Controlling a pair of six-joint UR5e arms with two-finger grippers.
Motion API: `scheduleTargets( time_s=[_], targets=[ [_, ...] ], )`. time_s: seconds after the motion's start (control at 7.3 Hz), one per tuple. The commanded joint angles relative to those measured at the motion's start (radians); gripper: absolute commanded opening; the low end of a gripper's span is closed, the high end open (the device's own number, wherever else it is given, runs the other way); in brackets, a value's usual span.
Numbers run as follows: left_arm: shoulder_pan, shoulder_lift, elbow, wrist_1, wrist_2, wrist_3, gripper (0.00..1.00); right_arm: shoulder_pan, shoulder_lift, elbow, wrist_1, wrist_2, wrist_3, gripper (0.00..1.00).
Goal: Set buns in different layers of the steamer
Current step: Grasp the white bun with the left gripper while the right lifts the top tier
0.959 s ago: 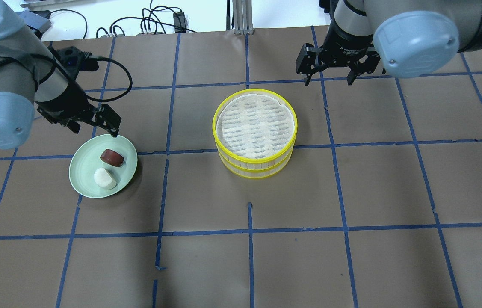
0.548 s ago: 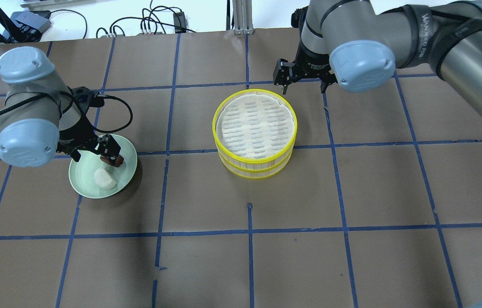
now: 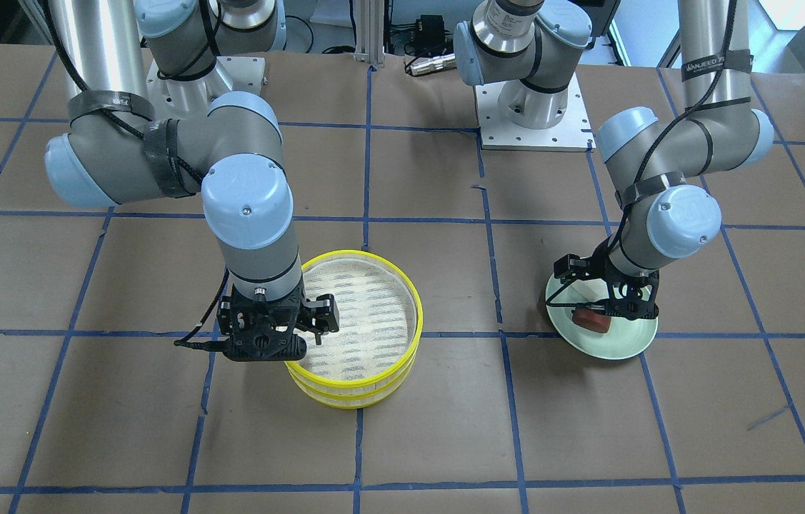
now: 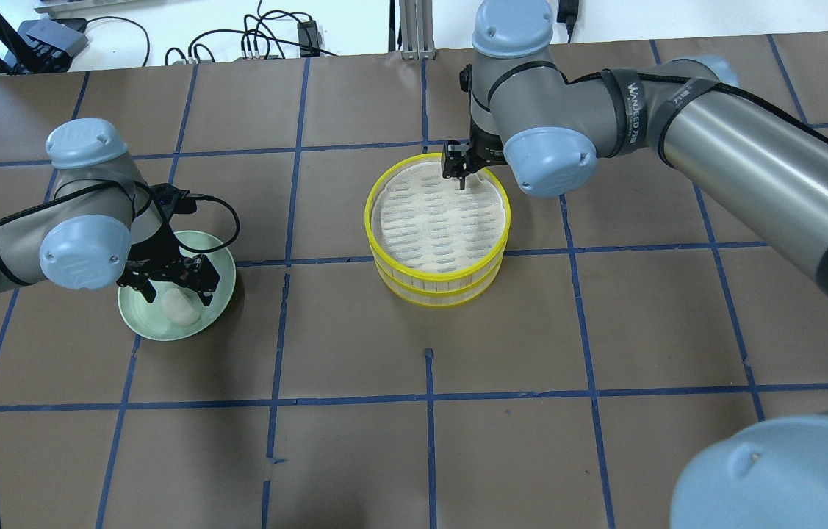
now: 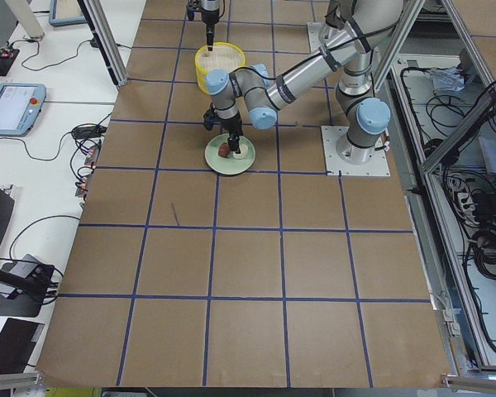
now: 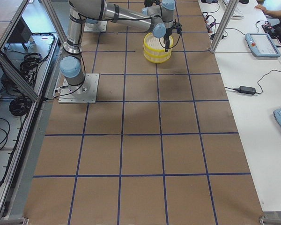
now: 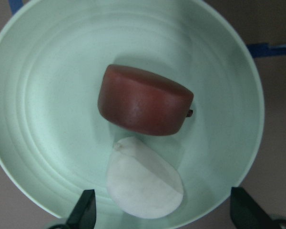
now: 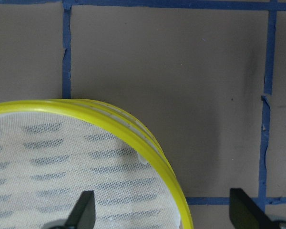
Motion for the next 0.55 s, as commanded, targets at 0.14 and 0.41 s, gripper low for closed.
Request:
scheduleTargets(
  time_s=[0.14, 0.41],
  targets=[
    [0.034, -0.019, -0.030, 0.003, -0.005, -0.001, 0.34, 0.000, 0.004, 0.019, 0.098, -0.004, -0.006, 0.53],
    [0.027, 0.013, -0.017, 0.013, -0.008, -0.010, 0.04, -0.001, -0.001, 0.016, 0.094, -0.008, -0.005, 0.10]
  ],
)
